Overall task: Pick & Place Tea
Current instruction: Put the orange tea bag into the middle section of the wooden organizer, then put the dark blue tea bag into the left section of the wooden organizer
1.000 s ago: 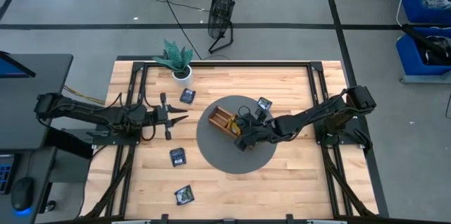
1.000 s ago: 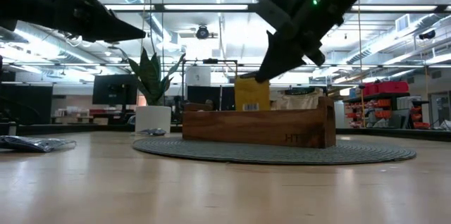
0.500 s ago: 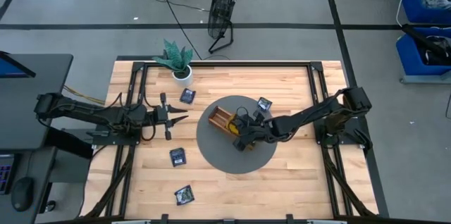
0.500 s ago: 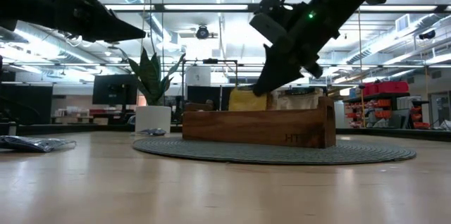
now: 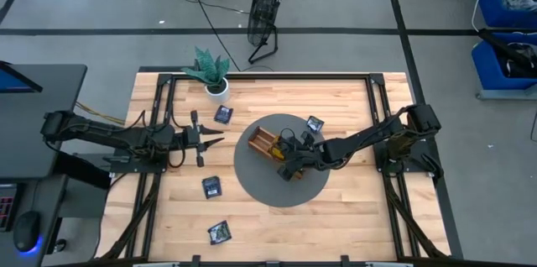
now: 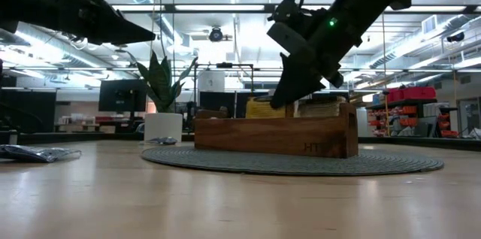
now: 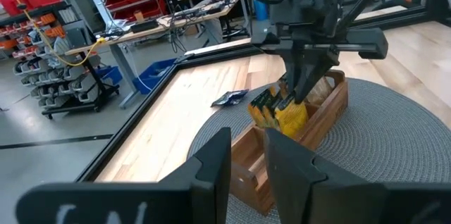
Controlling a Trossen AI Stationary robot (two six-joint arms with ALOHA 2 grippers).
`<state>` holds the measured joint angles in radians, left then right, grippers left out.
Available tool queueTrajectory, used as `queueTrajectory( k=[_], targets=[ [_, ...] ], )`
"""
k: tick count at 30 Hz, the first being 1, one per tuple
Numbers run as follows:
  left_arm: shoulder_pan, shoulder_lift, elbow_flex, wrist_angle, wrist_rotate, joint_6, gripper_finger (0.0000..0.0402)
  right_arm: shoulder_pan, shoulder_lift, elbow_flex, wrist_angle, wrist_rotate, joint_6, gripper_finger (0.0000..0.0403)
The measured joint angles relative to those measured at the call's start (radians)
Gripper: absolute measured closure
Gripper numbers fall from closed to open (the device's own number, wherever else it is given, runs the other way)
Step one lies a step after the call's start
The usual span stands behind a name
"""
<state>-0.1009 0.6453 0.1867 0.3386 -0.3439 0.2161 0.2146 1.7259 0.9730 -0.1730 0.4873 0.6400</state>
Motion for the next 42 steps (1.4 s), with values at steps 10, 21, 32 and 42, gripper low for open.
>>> queueTrajectory(
  k=[10,21,32,42],
  targets=[
    [0.000,0.000,0.000,0.000,0.000,0.005,0.0312,0.026,-0.111,0.000,0.002,0.112,-0.175,0.0338],
    [0.000,0.000,0.000,-0.022,0.000,-0.012,0.0312,0.044,-0.288,-0.278,0.318,0.193,-0.307,0.0332],
    [0.000,0.001,0.001,-0.023,-0.001,-0.021,0.0312,0.048,-0.530,-0.552,0.402,0.248,-0.199,0.0332],
    [0.000,0.000,0.001,-0.023,-0.023,-0.049,0.0312,0.038,-0.564,-0.660,0.349,0.273,-0.020,0.0332]
  ],
)
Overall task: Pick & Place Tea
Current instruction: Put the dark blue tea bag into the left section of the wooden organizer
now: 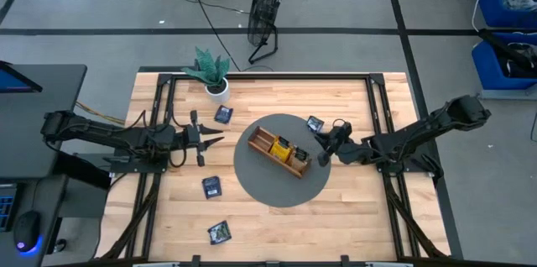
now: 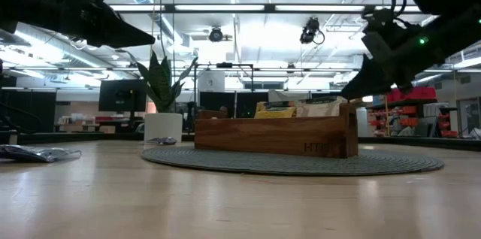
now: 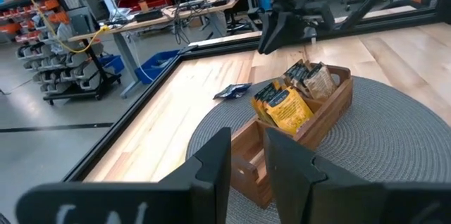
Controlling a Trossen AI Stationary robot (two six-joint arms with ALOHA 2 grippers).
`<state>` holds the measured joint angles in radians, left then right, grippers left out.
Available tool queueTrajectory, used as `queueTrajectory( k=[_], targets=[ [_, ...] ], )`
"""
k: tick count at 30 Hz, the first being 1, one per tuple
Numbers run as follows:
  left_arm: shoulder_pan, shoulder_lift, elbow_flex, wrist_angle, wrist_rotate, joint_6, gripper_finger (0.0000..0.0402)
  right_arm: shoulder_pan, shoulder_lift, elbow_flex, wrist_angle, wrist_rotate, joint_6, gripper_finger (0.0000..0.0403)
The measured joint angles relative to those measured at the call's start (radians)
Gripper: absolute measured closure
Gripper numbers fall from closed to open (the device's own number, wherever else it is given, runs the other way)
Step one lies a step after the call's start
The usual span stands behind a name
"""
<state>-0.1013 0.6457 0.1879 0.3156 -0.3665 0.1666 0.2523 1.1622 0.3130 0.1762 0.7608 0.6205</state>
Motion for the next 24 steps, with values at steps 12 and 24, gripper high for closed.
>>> queueTrajectory(
  k=[12,24],
  targets=[
    [0.000,0.000,0.000,-0.032,-0.016,-0.025,0.0312,-0.014,0.035,0.000,-0.095,0.030,-0.216,0.0288],
    [0.000,0.000,0.000,-0.039,-0.015,-0.025,0.0312,-0.019,0.175,0.000,-0.061,0.062,-0.488,0.0225]
  ],
)
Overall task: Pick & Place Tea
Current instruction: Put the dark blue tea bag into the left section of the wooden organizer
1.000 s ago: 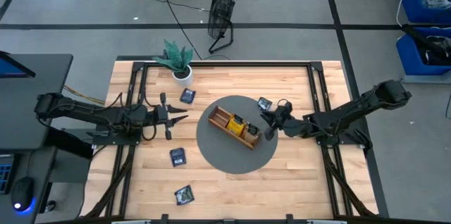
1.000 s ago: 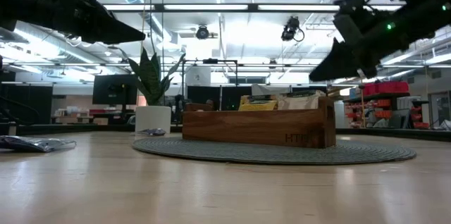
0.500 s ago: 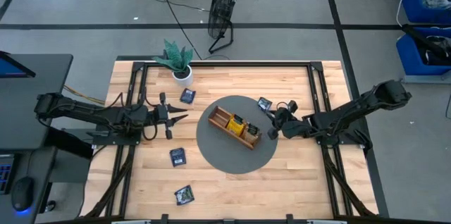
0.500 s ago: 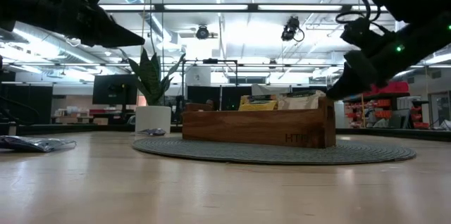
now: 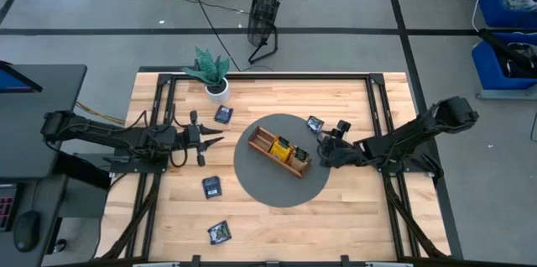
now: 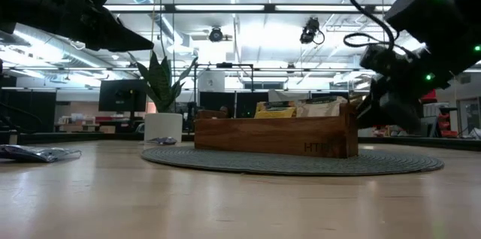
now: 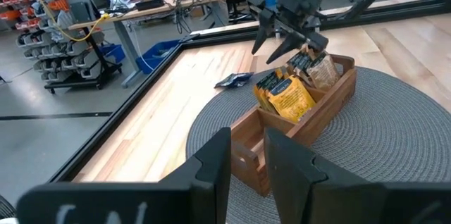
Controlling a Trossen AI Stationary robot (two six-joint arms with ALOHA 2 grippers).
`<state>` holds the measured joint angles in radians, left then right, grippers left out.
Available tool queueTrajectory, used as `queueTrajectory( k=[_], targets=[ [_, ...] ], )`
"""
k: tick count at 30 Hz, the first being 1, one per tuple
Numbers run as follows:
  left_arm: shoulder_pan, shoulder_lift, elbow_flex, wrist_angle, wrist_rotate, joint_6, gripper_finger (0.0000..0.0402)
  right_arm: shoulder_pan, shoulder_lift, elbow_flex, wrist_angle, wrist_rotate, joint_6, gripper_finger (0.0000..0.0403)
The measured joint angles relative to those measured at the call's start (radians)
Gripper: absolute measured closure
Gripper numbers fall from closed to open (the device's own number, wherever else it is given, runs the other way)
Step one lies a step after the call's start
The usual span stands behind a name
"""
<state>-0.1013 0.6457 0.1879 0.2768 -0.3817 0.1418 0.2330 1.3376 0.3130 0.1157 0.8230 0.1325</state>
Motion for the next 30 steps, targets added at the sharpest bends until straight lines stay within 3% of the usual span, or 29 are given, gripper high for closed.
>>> queueTrajectory(
  k=[12,30],
  targets=[
    [0.000,0.000,0.000,-0.001,0.000,0.000,0.0312,-0.056,0.163,0.001,0.149,-0.011,-0.107,0.0224],
    [0.000,0.000,0.000,-0.006,0.000,-0.003,0.0312,-0.117,0.183,0.034,0.208,-0.065,-0.225,0.0224]
  ],
)
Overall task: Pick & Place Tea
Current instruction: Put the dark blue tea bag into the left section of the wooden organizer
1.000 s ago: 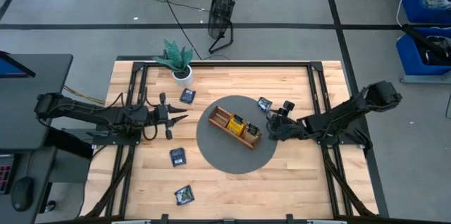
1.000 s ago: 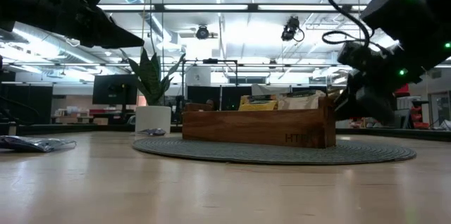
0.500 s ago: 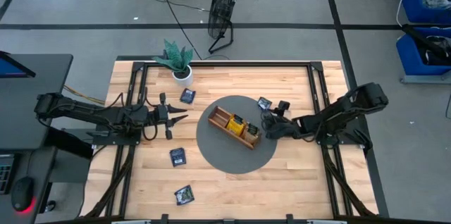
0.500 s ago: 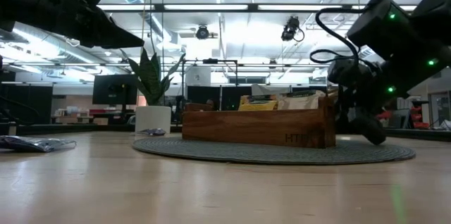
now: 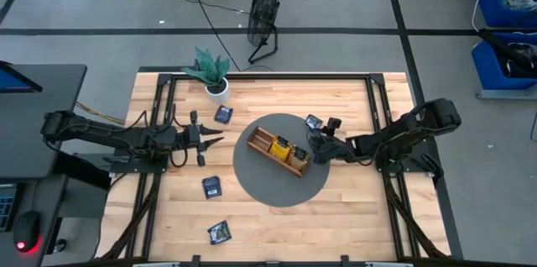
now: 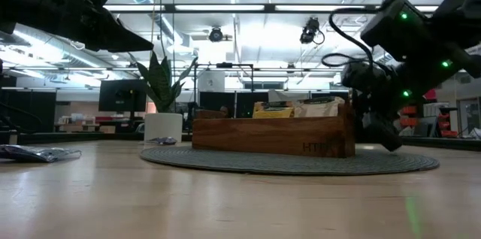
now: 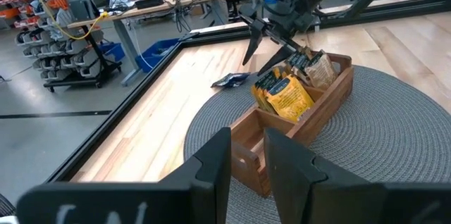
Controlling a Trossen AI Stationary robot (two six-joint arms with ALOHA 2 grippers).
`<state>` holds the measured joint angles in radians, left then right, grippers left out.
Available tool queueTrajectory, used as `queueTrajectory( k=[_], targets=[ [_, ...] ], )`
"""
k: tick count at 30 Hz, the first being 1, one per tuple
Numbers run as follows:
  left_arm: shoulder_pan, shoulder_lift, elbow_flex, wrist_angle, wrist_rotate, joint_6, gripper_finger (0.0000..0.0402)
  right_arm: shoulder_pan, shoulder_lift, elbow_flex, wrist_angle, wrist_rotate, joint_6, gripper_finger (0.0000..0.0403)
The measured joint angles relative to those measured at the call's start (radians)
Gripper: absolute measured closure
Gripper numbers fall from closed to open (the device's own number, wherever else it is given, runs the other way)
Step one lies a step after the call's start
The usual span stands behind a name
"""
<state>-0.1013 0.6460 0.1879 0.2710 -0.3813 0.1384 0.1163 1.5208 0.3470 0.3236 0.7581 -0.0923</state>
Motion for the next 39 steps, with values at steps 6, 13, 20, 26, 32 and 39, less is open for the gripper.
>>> queueTrajectory(
  k=[6,13,20,26,32,39],
  targets=[
    [0.000,0.000,0.000,0.000,0.000,0.000,0.0312,-0.052,0.000,0.081,-0.156,-0.072,0.029,0.0224],
    [0.000,0.000,0.000,-0.010,0.000,-0.020,0.0312,-0.105,0.000,0.110,-0.285,-0.147,0.096,0.0224],
    [0.000,0.000,-0.001,-0.010,0.000,-0.023,0.0312,-0.135,-0.002,0.110,-0.258,-0.176,0.072,0.0247],
    [0.000,0.000,-0.001,-0.013,0.000,-0.024,0.0312,-0.159,-0.002,0.111,-0.260,-0.187,0.092,0.0288],
    [0.000,0.000,-0.001,-0.014,0.000,-0.025,0.0312,-0.186,-0.002,0.111,-0.263,-0.215,0.115,0.0370],
    [0.000,0.000,-0.001,-0.011,0.000,-0.025,0.0312,-0.169,-0.004,0.112,-0.282,-0.127,0.136,0.0399]
  ],
)
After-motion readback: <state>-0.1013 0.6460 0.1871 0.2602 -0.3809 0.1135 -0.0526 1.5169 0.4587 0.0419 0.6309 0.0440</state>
